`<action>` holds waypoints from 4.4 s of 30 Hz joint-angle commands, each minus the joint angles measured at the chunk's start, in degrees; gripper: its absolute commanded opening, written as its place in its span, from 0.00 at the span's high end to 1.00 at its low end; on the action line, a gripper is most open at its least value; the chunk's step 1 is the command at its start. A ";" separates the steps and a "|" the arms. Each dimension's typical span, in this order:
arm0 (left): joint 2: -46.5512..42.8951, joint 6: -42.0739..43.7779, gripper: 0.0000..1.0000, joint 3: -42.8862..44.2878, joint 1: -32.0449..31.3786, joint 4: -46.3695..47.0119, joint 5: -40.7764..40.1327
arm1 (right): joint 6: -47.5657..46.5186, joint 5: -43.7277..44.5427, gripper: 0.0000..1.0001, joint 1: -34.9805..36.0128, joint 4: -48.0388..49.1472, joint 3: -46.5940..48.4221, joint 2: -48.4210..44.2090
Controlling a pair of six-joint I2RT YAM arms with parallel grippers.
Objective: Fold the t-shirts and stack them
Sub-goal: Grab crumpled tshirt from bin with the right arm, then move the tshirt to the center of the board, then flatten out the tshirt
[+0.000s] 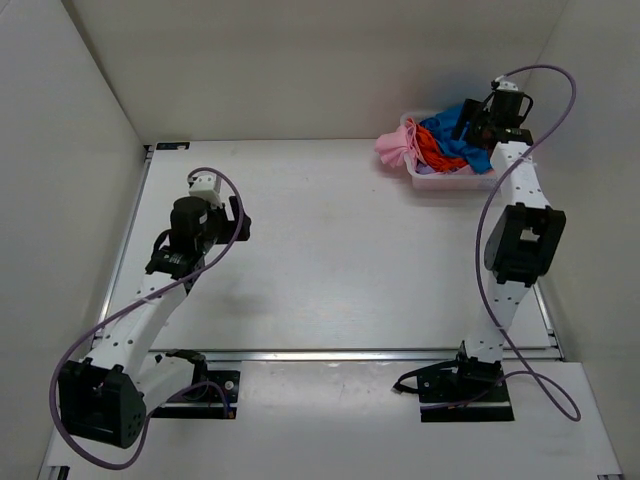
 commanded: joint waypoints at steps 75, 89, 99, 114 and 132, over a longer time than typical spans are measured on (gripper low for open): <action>19.44 -17.46 0.29 4.30 -15.28 10.81 10.44 | 4.48 4.18 0.63 28.64 -3.08 -38.15 -25.37; 45.21 -20.98 0.33 25.21 -22.57 15.03 7.62 | 8.88 0.14 0.61 22.67 2.81 -51.44 -29.24; 59.01 -19.22 0.40 41.56 -23.72 7.65 3.93 | 11.16 -2.51 0.56 19.59 3.43 -55.75 -35.04; 29.34 -19.40 1.00 27.70 -11.25 4.56 -0.73 | 13.62 -5.57 0.37 25.47 -4.48 -60.66 -39.62; 12.52 -17.90 1.00 11.52 -4.91 2.28 -2.75 | 27.59 -15.58 0.40 44.00 7.62 -71.39 -41.38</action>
